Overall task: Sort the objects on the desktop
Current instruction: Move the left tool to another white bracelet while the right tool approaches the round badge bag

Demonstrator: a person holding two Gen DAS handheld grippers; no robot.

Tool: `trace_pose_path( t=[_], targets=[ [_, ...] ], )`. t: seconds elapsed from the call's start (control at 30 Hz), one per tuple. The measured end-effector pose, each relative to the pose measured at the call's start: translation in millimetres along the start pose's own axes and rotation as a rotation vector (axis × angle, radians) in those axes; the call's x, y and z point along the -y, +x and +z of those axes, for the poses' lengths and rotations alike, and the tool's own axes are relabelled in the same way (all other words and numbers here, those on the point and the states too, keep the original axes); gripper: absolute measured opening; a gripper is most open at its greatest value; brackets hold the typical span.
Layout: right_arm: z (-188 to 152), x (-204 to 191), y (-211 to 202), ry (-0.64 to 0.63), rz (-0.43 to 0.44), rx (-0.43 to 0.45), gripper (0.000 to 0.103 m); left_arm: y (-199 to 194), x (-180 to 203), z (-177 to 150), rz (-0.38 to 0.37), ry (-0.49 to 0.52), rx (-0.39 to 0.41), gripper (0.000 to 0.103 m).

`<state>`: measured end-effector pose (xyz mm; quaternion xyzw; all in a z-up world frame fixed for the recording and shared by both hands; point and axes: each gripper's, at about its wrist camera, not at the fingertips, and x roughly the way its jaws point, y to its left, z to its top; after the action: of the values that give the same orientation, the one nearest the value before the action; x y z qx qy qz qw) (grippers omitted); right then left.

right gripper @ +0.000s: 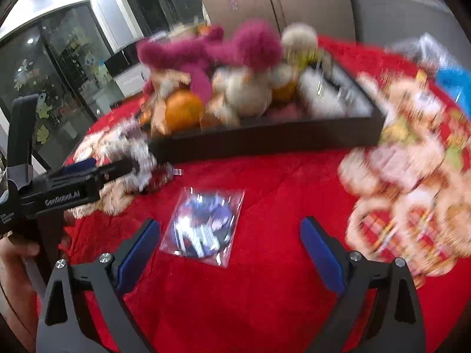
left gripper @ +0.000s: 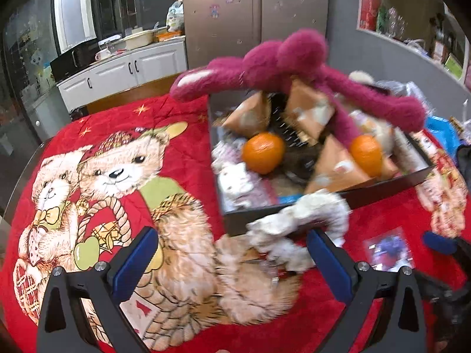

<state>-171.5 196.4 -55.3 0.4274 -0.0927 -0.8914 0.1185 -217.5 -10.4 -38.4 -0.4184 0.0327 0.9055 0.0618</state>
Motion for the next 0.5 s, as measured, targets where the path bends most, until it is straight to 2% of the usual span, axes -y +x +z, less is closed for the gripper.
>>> trace_pose_path(
  t=[0.07,0.2,0.37,0.43,0.5],
  targets=[
    [0.0,-3.4,2.5,-0.006,0.029,-0.009,0.098,4.9,-6.6,-1.7,-0.023,-0.026,-0.011,0.103],
    [-0.1,-12.1,7.0,-0.017,0.017,-0.019,0.099,11.4,-12.0,-3.8,-0.050,-0.047,-0.020,0.103],
    [2.6,-30.9,19.1,-0.060,-0.057,-0.038,0.100,20.3,-13.6,-5.7,-0.052,-0.050,-0.046,0.103],
    [2.3,-39.7,26.0,-0.094,-0.107,-0.056,0.103,21.9,-14.9,-3.8,-0.051,-0.054,-0.051,0.103],
    [0.1,-52.5,34.0,-0.150,-0.192,-0.081,0.103,22.7,-13.2,-4.5,-0.038,-0.044,-0.055,0.103]
  ],
)
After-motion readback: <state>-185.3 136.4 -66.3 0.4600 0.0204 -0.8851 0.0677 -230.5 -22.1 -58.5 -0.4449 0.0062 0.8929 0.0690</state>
